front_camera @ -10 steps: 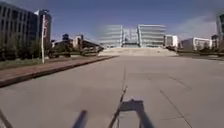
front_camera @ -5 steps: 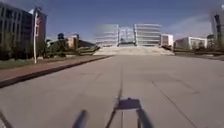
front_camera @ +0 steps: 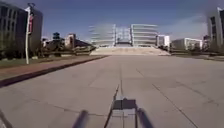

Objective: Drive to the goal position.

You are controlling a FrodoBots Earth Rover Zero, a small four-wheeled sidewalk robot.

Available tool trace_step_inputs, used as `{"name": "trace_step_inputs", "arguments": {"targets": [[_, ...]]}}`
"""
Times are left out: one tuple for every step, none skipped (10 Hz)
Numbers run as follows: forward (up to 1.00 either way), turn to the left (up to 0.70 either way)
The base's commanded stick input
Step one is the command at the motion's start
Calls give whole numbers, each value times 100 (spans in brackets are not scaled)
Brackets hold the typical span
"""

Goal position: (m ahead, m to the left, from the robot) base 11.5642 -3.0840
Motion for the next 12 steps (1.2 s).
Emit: {"name": "trace_step_inputs", "arguments": {"targets": [[70, 0], [70, 0], [70, 0], [70, 0], [70, 0], [70, 0], [70, 0], [70, 0], [70, 0], [70, 0], [70, 0], [70, 0]]}}
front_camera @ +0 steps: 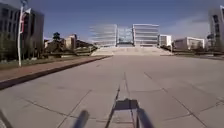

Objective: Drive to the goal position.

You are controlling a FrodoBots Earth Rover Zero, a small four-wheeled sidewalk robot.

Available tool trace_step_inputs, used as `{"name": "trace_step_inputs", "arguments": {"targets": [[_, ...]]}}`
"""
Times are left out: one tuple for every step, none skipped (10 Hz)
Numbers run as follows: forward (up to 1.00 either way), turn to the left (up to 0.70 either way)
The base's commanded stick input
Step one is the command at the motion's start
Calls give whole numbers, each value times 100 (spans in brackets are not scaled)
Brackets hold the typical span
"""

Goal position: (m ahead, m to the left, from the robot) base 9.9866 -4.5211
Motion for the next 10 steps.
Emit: {"name": "trace_step_inputs", "arguments": {"targets": [[70, 0], [70, 0], [70, 0], [70, 0], [70, 0], [70, 0], [70, 0], [70, 0], [70, 0], [70, -1]]}}
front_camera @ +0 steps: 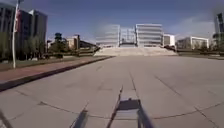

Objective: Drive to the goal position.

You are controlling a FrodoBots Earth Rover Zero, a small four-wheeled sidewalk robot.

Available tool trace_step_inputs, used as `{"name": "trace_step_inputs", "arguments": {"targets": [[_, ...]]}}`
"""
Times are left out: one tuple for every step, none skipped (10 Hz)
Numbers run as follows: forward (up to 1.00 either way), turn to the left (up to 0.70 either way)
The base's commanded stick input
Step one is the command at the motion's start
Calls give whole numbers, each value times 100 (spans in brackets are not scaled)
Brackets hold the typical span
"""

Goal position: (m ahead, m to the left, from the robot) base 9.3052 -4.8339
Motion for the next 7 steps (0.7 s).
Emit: {"name": "trace_step_inputs", "arguments": {"targets": [[70, -6], [70, -11], [70, -14], [70, -14], [70, -14], [70, -14], [70, -14]]}}
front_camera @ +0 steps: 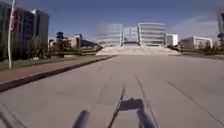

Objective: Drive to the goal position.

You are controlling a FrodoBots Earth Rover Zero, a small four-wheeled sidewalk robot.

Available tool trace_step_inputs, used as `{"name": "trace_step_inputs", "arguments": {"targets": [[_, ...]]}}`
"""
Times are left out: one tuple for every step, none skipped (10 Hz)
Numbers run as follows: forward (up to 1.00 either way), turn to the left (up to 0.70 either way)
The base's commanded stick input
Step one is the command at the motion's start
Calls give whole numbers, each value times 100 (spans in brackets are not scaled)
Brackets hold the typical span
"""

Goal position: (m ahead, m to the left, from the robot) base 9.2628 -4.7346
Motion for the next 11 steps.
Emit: {"name": "trace_step_inputs", "arguments": {"targets": [[70, -14], [70, -14], [70, -14], [70, -14], [70, -14], [70, -14], [70, -14], [70, -14], [70, -14], [70, -14], [70, -14]]}}
